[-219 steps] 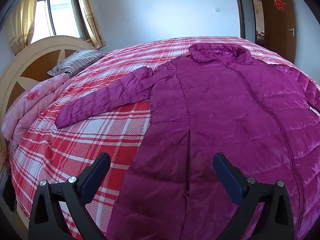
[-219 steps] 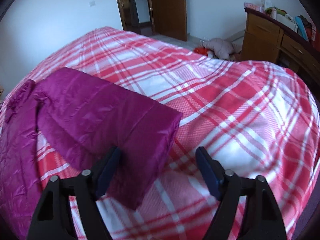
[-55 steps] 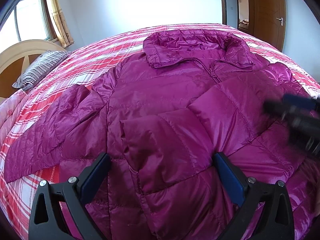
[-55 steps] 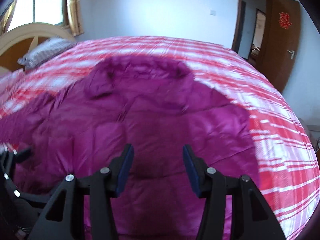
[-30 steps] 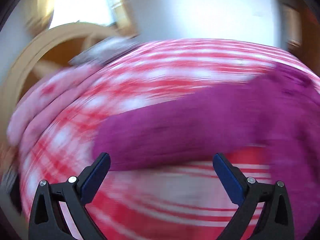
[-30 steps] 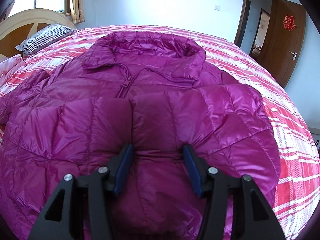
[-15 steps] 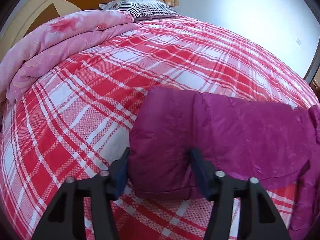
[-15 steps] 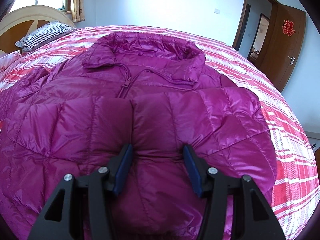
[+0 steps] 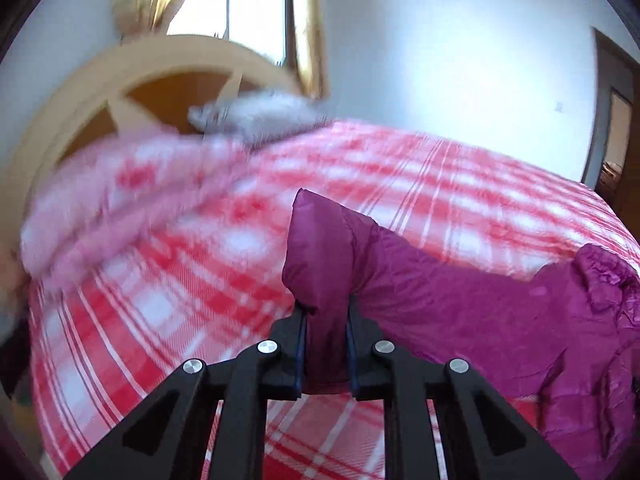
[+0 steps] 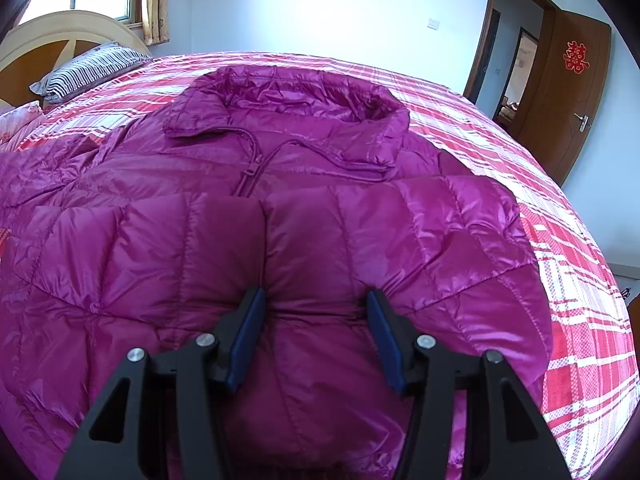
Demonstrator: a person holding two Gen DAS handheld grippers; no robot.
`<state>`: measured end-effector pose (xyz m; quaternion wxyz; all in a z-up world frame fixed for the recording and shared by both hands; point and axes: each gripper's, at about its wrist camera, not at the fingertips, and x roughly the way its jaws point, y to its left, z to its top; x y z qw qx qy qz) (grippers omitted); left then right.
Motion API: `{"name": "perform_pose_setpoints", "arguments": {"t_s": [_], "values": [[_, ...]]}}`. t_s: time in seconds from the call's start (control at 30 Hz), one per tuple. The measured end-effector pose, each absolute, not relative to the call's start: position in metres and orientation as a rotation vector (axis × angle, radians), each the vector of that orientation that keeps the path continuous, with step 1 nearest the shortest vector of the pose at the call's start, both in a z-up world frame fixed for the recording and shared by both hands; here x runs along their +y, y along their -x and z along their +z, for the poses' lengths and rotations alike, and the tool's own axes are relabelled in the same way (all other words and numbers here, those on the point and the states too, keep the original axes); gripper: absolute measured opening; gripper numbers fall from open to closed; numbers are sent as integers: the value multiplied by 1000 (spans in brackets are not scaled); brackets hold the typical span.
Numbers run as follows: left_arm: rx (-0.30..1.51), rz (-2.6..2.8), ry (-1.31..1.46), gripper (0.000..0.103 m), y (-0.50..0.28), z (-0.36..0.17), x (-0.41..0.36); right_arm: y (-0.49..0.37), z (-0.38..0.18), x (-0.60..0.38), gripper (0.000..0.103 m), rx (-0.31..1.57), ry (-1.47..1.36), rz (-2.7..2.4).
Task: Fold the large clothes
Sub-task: 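Grasp the other sleeve cuff with the left tool and lift it, then fold the held sleeve across the jacket body and open the left tool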
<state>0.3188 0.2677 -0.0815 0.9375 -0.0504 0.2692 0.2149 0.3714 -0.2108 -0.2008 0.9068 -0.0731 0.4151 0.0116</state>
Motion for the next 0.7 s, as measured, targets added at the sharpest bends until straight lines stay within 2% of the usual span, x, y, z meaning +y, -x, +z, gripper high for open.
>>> {"name": "perform_pose_setpoints", "arguments": {"t_s": [0.17, 0.4, 0.7], "values": [[442, 340, 31, 15, -317, -39, 216, -371, -201, -211, 57, 856, 151, 24], [389, 161, 3, 15, -320, -7, 147, -371, -200, -212, 57, 854, 145, 26], [387, -42, -29, 15, -326, -7, 53, -371, -200, -213, 57, 851, 130, 28]]}}
